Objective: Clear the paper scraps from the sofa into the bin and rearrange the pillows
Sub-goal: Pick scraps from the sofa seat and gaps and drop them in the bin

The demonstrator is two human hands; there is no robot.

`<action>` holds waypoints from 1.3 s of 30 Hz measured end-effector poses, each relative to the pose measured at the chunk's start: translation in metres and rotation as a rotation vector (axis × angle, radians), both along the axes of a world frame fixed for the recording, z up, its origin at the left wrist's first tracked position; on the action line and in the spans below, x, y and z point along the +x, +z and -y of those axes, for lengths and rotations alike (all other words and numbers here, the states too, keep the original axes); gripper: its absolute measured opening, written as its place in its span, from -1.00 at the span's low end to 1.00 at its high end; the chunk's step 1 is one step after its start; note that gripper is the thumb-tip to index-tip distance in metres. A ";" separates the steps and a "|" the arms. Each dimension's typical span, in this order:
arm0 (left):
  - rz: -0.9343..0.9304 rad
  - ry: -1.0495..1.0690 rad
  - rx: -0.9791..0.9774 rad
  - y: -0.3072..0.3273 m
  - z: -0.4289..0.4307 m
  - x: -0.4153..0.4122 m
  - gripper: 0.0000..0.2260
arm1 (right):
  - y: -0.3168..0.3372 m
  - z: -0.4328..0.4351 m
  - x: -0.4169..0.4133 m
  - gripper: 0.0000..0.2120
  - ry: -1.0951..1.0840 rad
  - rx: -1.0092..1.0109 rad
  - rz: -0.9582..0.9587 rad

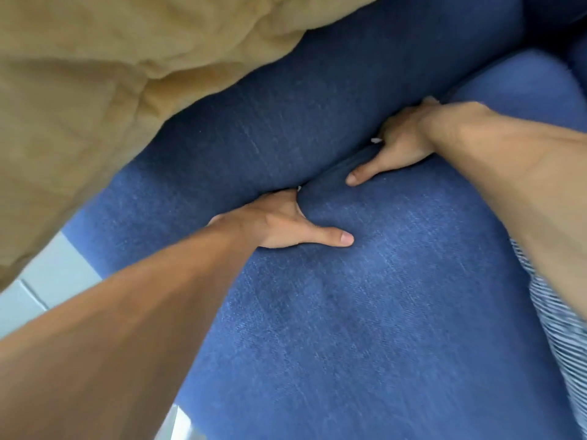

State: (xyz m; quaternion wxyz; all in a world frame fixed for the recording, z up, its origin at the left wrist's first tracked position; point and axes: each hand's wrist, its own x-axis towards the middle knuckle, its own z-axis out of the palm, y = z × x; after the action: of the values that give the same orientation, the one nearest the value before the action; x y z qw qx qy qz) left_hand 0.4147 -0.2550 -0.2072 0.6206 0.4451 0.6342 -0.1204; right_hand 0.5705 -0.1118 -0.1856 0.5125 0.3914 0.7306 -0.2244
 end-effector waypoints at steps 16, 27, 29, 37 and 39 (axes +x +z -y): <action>-0.257 0.267 0.351 0.059 0.031 0.002 -0.54 | 0.033 0.027 0.022 -0.79 -0.283 0.338 -0.364; -0.241 0.363 0.452 0.079 0.020 -0.006 -0.86 | 0.058 0.039 0.036 -0.76 -0.606 0.452 -0.444; -0.238 0.361 0.477 0.090 0.015 -0.007 -0.84 | 0.070 0.042 0.041 -0.75 -0.617 0.483 -0.432; -0.251 0.297 0.587 0.177 -0.008 -0.011 -0.87 | 0.167 0.053 0.050 -0.77 -0.726 0.631 -0.461; -0.258 0.284 0.622 0.204 -0.012 -0.015 -0.89 | 0.197 0.052 0.051 -0.77 -0.746 0.662 -0.479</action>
State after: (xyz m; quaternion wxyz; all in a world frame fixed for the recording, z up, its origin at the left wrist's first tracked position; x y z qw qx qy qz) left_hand 0.3997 -0.2432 -0.0030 0.3812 0.5012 0.7690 0.1103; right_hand 0.6212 -0.1640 0.0112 0.0673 0.7019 0.6701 -0.2319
